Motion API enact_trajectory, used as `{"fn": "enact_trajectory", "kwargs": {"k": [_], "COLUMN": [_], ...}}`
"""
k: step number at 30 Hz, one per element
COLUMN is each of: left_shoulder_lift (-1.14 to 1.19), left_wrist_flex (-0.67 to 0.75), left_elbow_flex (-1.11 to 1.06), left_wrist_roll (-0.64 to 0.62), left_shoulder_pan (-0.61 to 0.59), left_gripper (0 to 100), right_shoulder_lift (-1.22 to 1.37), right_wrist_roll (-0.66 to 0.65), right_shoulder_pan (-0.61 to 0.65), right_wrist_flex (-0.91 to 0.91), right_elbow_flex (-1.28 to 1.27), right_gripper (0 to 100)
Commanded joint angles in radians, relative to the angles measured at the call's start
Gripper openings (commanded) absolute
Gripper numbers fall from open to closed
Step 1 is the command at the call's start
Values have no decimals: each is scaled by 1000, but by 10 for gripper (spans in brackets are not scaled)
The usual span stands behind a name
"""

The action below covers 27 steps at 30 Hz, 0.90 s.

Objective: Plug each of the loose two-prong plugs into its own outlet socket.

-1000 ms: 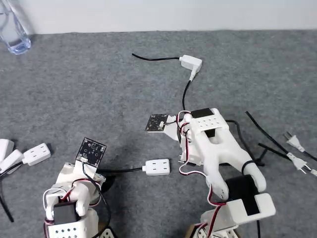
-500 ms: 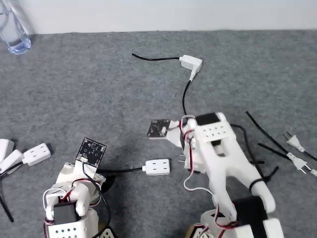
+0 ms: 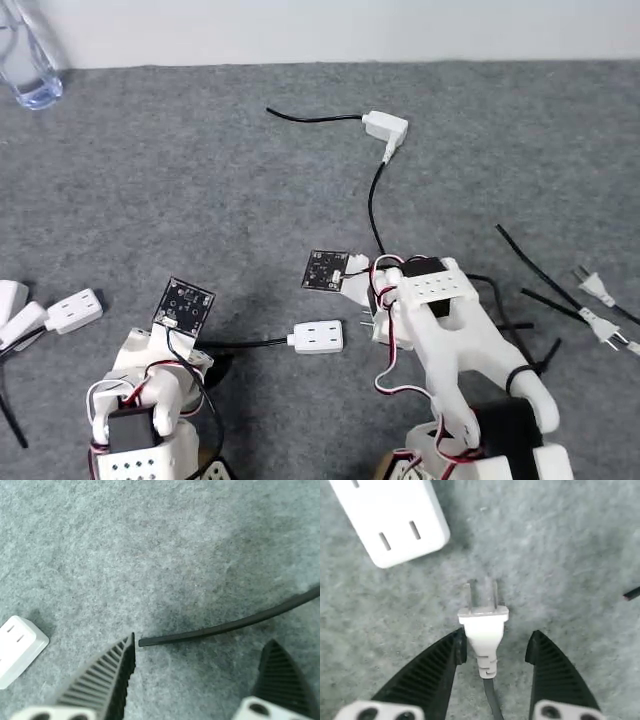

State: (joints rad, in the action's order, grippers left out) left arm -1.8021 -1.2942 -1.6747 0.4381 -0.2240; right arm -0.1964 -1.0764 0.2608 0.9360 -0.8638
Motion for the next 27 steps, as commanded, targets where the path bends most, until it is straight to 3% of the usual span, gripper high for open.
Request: {"fn": "enact_trajectory", "kwargs": {"k": [1,13,19,27], "left_shoulder_lift": [-17,-17,-17,-17], "left_wrist_flex": [3,3,3,3], "left_elbow_flex": [5,5,5,5], "left_wrist_roll": [-8,-8,-8,-8], "left_shoulder_pan": [2,2,2,2], "left_gripper": [372,372,372,372], "right_shoulder_lift": [-35,-35,-35,-47], "right_wrist_roll": [-15,-6,-11,-14], "right_shoulder_pan": [-7,93,61,18], "right_wrist_flex": [-13,-15,-82,-79], "right_elbow_flex": [6,-26,-78,-75], "right_gripper": [188,183,155,220]}}
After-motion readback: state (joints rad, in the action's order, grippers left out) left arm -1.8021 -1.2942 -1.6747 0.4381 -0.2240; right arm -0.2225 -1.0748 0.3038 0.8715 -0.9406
